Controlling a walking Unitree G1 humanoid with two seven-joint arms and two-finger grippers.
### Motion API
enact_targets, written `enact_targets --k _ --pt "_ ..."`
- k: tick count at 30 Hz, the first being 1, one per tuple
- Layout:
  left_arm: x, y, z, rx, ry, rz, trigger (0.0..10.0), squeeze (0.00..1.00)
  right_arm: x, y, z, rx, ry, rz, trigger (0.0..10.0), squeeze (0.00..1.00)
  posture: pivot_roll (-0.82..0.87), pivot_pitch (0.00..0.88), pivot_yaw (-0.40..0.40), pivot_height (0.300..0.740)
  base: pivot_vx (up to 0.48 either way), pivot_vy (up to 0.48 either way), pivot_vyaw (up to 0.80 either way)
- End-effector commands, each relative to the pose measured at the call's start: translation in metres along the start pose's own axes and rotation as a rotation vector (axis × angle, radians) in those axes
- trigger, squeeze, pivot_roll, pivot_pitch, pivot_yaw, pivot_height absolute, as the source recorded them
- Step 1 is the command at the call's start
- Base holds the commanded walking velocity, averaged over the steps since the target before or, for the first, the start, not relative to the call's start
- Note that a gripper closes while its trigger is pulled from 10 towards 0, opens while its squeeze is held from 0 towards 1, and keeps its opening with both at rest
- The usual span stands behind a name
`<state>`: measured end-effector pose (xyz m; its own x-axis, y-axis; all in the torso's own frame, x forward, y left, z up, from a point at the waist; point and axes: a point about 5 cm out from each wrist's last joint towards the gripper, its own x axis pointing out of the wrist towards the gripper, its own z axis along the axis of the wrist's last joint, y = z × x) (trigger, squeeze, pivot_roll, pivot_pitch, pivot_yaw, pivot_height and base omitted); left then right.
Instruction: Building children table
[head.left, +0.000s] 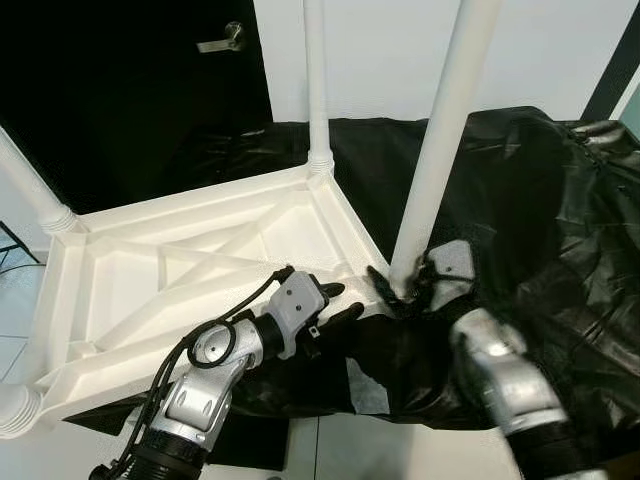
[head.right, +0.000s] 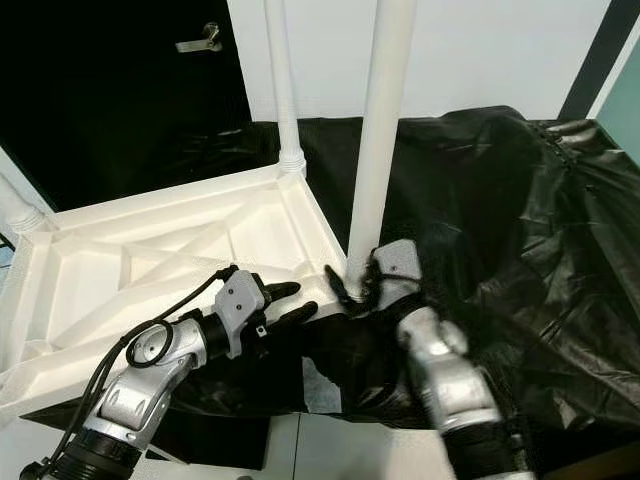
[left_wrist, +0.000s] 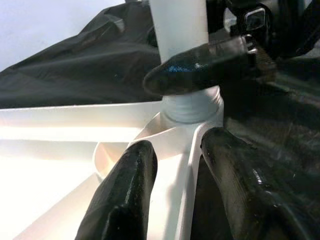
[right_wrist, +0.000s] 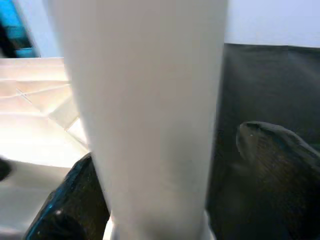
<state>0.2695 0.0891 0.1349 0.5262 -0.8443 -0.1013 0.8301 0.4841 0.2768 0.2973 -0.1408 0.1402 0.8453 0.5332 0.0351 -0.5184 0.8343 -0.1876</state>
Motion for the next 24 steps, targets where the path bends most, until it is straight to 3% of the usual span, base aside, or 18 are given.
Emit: enact_targets --k 1,3,9,10,11,12,23,24 --pt "0.000 0.000 -0.003 -0.001 0.008 0.018 10.0 0.00 0.004 0.004 -0.001 0.023 0.011 0.084 10.0 0.00 -0.04 0.000 0.028 0.740 0.000 0.000 0.00" --pt "0.000 0.001 -0.003 -0.002 0.004 0.025 10.0 0.00 0.013 0.002 0.000 0.018 0.033 0.173 10.0 0.00 -0.02 0.000 0.023 0.740 0.000 0.000 0.00" --pt "0.000 0.001 -0.002 -0.003 0.003 0.030 10.0 0.00 0.020 0.002 0.000 0.015 0.043 0.219 10.0 0.00 -0.01 0.000 0.019 0.740 0.000 0.000 0.00" --pt "0.000 0.001 -0.002 -0.001 0.003 0.034 10.0 0.00 0.023 0.002 -0.001 0.008 0.049 0.242 1.1 0.00 0.00 0.000 0.014 0.740 0.000 0.000 0.00" --pt "0.000 0.001 -0.002 -0.001 0.003 0.034 10.0 0.00 0.023 0.002 -0.001 0.008 0.049 0.242 1.1 0.00 0.00 0.000 0.014 0.740 0.000 0.000 0.00" --pt "-0.001 0.002 -0.001 0.001 0.004 0.039 10.0 0.00 0.025 0.003 -0.003 0.006 0.054 0.255 0.0 0.00 0.00 0.000 0.012 0.740 0.000 0.000 0.00" --pt "-0.005 0.004 -0.002 0.005 0.011 0.047 10.0 0.00 0.018 0.004 -0.012 0.026 0.088 0.308 0.0 0.00 0.00 0.000 0.023 0.740 0.000 0.000 0.00" --pt "-0.003 0.003 -0.001 0.007 0.010 0.038 10.0 0.00 0.013 0.001 -0.016 0.043 0.100 0.265 3.6 0.00 -0.02 0.000 0.034 0.740 0.000 0.000 0.00"
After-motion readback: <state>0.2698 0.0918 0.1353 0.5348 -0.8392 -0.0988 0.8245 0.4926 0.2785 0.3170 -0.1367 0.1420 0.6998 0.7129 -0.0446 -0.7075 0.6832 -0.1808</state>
